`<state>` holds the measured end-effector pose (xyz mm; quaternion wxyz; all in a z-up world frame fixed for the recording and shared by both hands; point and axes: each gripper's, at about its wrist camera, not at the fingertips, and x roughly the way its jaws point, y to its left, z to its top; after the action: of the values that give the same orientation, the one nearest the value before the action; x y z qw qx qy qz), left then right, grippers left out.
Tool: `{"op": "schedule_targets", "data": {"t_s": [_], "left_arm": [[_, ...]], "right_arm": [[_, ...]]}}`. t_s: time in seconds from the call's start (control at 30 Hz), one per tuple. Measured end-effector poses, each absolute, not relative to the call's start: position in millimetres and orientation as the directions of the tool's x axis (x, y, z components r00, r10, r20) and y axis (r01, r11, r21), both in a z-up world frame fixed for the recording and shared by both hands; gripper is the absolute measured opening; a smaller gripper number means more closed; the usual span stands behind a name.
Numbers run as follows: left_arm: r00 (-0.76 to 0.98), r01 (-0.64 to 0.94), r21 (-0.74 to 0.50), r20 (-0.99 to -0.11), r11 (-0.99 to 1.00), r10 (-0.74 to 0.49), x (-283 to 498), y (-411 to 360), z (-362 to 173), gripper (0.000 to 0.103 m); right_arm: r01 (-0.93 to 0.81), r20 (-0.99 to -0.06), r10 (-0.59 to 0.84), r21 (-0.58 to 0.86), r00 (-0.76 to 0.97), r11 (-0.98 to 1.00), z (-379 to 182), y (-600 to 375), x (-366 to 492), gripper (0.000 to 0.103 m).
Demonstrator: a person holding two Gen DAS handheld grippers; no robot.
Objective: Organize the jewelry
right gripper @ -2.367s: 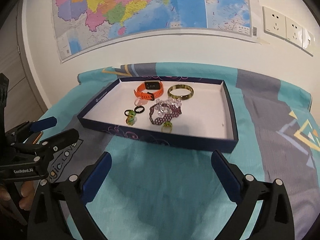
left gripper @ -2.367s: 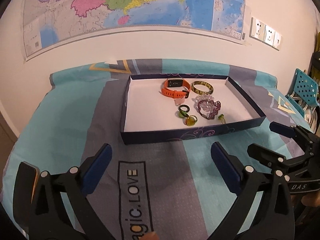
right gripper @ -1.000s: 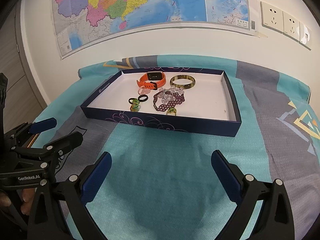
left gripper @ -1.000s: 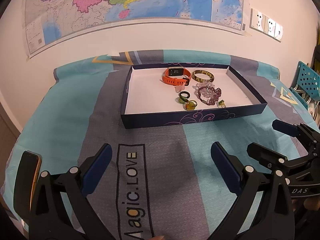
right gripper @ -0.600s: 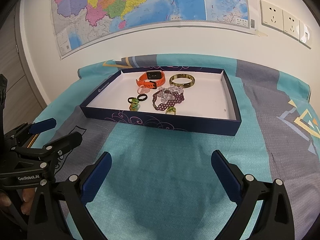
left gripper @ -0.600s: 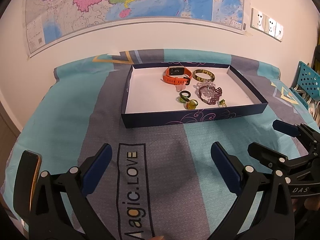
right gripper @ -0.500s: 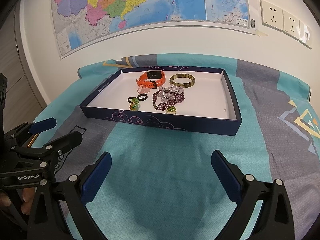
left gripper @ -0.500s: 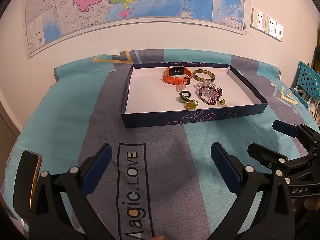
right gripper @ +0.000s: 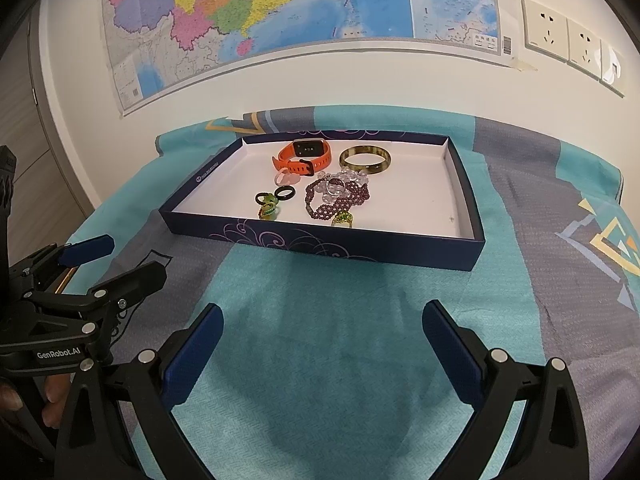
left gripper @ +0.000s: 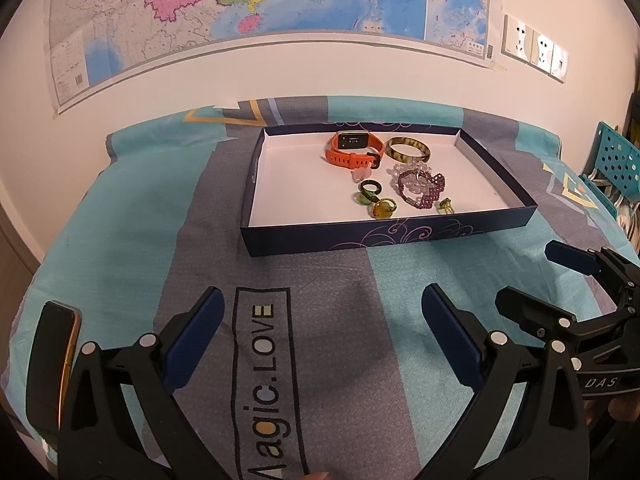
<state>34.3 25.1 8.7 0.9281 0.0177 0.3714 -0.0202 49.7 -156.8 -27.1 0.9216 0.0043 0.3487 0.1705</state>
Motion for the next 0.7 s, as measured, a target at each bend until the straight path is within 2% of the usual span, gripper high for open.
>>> {"op": "schedule_targets", "data": {"t_s": [0.7], "left_arm": [[0.714,0.052,0.01,-0.699,0.999,-0.03,35.8,23.3,5.1,0.097]], "right_arm": [[-0.31,-0.649,0.314,0.126,0.693,0.942,-28.7,-156.6,51.0,0.096]]}}
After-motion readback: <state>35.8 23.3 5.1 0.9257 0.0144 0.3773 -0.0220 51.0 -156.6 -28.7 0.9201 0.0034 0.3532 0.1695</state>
